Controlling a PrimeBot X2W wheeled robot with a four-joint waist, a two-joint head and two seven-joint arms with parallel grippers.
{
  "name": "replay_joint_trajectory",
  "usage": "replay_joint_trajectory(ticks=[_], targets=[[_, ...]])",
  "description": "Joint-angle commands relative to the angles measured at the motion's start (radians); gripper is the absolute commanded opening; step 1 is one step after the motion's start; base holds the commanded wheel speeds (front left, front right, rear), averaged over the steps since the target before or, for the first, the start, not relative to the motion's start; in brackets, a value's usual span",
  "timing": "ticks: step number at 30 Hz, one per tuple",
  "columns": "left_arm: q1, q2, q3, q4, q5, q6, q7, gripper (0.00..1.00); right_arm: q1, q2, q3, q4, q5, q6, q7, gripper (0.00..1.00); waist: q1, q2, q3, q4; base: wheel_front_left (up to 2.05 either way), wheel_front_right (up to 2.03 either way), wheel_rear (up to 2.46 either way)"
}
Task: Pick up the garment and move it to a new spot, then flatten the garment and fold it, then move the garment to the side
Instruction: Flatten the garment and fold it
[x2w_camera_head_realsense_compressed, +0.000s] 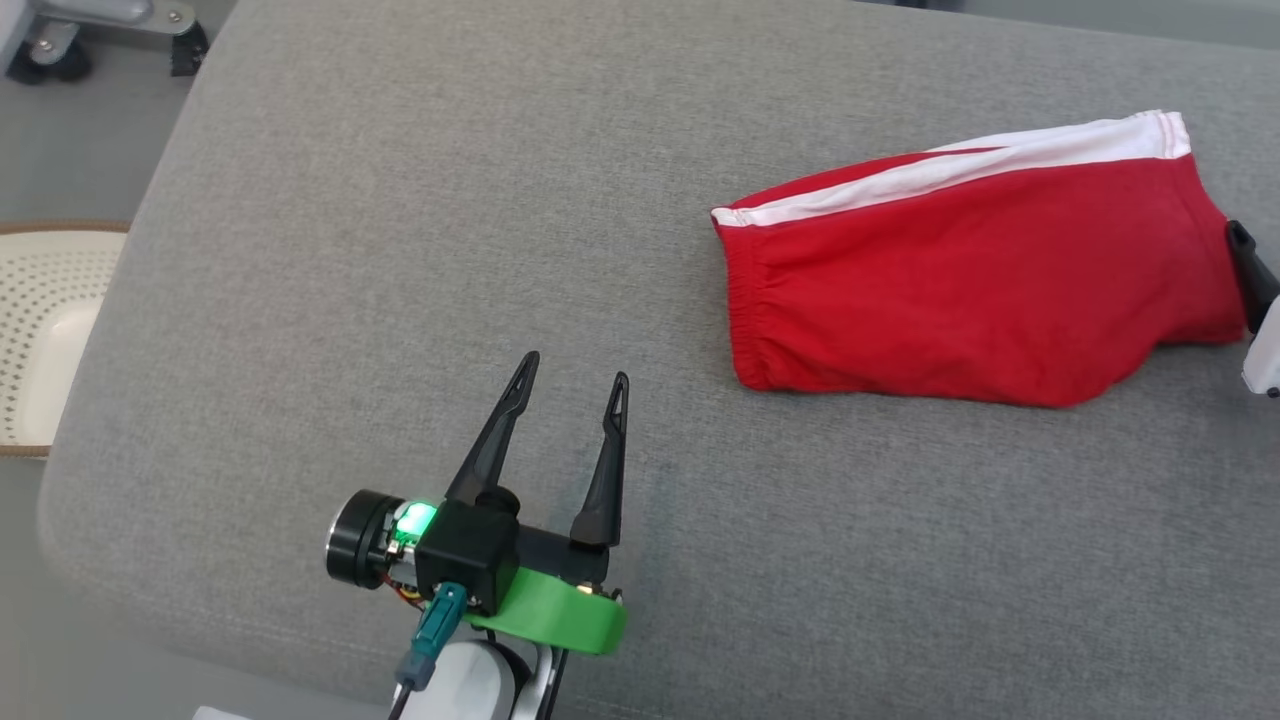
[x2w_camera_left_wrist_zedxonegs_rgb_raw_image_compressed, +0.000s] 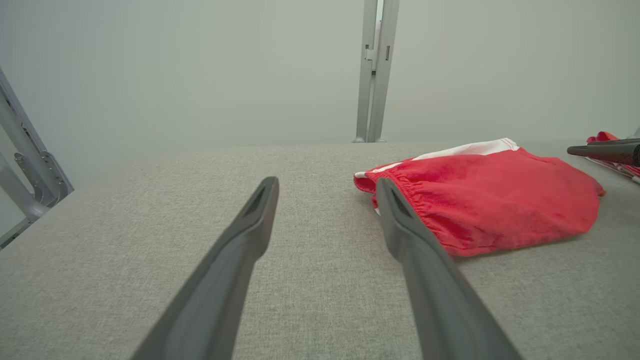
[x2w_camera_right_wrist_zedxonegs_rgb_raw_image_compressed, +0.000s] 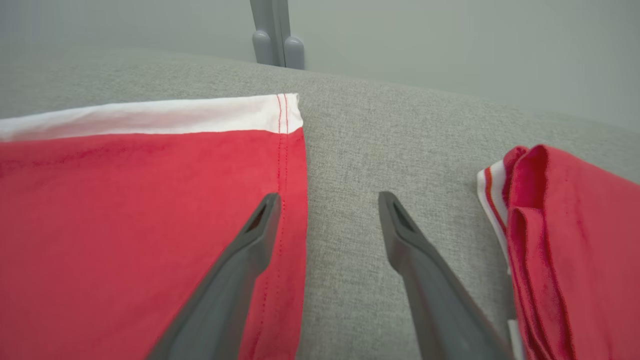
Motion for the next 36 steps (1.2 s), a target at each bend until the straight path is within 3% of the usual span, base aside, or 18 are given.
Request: replay_joint_trajectory(ticks=[1,7,12,13,14,15,22,33,36], targets=[[0.006,0.0,-0.002,-0.005,0.003,-0.003,-0.003,1.0,-0.018,0.006,-0.004,0.026,-0.005,-0.001,0.013,1.0,0.0,0.0,0.028,0.059,0.0,0.0,0.0],[0.003,-0.004,-0.015,-0.014,-0.01,-0.001,-0.003,1.0,-0.042,0.028,0.001,0.102,0.0,-0.001,0.059,1.0,0.0,0.0,0.051,0.086,0.0,0.0,0.0],[-0.013,-0.004,-0.02,-0.02,-0.022,0.005,-0.003,1.0,-0.042,0.083,0.02,0.155,0.016,0.0,0.103,1.0,0.0,0.0,0.065,0.081,0.0,0.0,0.0],[-0.017,-0.004,-0.021,-0.019,-0.023,0.005,-0.003,1.0,-0.039,0.095,0.027,0.159,0.023,0.001,0.112,0.5,0.0,0.0,0.065,0.077,0.0,0.0,0.0],[-0.02,-0.003,-0.022,-0.018,-0.023,0.005,-0.003,1.0,-0.037,0.103,0.032,0.16,0.025,0.001,0.114,0.43,0.0,0.0,0.065,0.072,0.0,0.0,0.0],[-0.023,-0.003,-0.023,-0.016,-0.021,0.005,-0.003,1.0,-0.034,0.11,0.039,0.162,0.03,0.001,0.116,0.0,0.0,0.0,0.063,0.065,0.0,0.0,0.0],[-0.001,-0.003,-0.009,0.007,-0.004,0.003,-0.003,1.0,0.011,0.102,0.068,0.162,0.027,-0.001,0.07,0.0,0.0,0.0,0.004,-0.012,0.0,0.0,0.0],[0.045,-0.002,0.012,0.02,0.012,-0.004,-0.003,1.0,0.025,-0.017,0.103,0.112,-0.034,-0.001,0.009,0.0,0.0,0.0,-0.092,-0.128,0.0,0.0,0.0],[0.05,-0.002,0.014,0.023,0.012,-0.006,-0.003,1.0,0.008,-0.019,0.118,0.08,-0.051,-0.001,0.012,0.0,0.0,0.0,-0.107,-0.141,0.0,0.0,0.0]])
